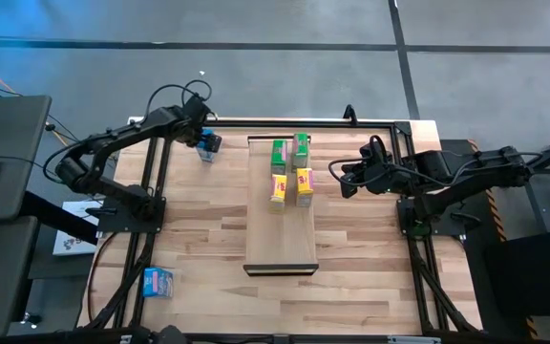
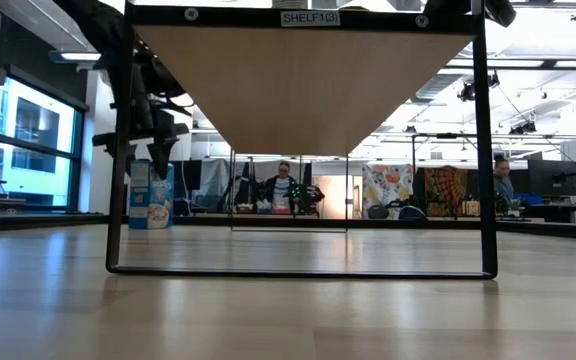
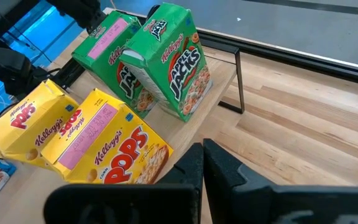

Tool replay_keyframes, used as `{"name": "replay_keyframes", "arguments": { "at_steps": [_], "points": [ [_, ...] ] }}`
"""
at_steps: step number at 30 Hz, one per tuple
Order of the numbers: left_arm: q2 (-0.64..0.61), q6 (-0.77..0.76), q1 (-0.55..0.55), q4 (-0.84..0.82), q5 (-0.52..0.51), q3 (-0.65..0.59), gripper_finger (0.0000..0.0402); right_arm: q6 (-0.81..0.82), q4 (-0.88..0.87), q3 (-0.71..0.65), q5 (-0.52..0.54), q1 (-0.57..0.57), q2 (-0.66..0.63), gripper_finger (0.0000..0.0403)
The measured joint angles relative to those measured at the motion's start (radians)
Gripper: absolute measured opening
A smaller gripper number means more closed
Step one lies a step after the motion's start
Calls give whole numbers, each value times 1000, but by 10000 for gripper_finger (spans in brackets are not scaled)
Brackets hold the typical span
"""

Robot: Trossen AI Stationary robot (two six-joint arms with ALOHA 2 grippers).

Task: Stack cereal on shelf
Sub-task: Put the top blue cereal box on the shelf

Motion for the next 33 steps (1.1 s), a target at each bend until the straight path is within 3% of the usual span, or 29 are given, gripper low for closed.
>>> {"name": "replay_keyframes", "arguments": {
  "at_steps": [7, 15, 20, 27, 33],
  "points": [
    [37, -31, 0, 3, -2, 0, 262, 0, 0, 0, 0, 0, 0, 1],
    [32, -53, 0, -8, 5, 0, 143, -2, 0, 0, 1, 0, 0, 1],
    [-52, -25, 1, -73, 39, 4, 84, -1, 1, 0, 1, 0, 0, 1],
    [-268, 39, -32, -277, 78, 122, 94, 22, 2, 0, 1, 0, 0, 1],
    [-413, 24, -214, -460, 201, 254, 101, 45, 2, 0, -9, 0, 0, 1]
  ]
}}
